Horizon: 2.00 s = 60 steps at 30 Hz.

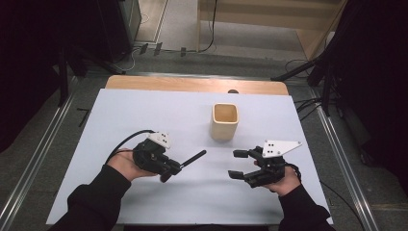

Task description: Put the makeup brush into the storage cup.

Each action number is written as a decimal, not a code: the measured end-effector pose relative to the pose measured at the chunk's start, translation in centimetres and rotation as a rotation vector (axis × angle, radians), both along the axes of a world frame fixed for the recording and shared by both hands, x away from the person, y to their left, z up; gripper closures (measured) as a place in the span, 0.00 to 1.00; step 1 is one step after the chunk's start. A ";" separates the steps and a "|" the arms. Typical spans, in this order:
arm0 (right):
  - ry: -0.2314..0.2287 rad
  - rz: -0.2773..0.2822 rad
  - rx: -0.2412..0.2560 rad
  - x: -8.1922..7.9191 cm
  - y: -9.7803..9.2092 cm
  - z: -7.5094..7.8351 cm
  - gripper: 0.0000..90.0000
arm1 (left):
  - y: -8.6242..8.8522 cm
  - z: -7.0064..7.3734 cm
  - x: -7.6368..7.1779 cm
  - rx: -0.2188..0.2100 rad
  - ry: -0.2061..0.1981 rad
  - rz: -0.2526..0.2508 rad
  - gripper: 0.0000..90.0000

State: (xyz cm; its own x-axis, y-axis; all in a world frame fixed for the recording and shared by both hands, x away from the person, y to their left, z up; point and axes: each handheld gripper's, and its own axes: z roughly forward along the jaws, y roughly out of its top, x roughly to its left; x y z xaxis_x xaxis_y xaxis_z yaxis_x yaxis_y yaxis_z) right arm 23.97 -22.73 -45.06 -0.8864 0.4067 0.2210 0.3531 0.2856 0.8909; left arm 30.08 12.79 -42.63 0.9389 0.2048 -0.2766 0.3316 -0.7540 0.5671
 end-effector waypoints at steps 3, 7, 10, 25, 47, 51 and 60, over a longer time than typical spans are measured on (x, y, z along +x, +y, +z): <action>-0.008 0.010 -0.010 0.1 0.2 0.1 0.31 | -0.2 0.0 -0.2 0.004 0.014 -0.022 0.86; -0.007 0.036 -0.006 0.4 0.7 0.4 0.32 | -0.5 0.2 -0.3 0.015 0.008 -0.056 0.86; -0.007 0.050 -0.029 0.6 1.2 0.6 0.33 | -0.7 0.3 -0.5 0.016 0.017 -0.064 0.86; 0.007 0.042 -0.038 1.7 3.5 1.0 0.34 | -1.2 0.1 -0.8 0.006 0.031 -0.073 0.86; 0.041 0.122 -0.066 2.1 5.8 1.4 0.44 | -1.6 -0.1 -1.1 0.030 0.015 -0.145 0.86; 0.068 0.167 -0.094 2.4 6.4 1.4 0.47 | -1.7 0.1 -1.0 0.047 0.005 -0.160 0.86; 0.090 0.248 -0.181 2.6 7.7 1.4 0.53 | -2.3 0.2 -1.0 0.114 0.002 -0.229 0.86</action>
State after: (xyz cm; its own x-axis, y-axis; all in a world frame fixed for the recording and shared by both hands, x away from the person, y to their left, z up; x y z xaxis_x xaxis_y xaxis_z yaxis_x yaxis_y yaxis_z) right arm 26.54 -15.02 -43.67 -0.9437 0.2206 0.2466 0.3279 0.5238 0.7862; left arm 29.06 10.45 -42.45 0.9639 0.0173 -0.2657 0.1461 -0.8686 0.4735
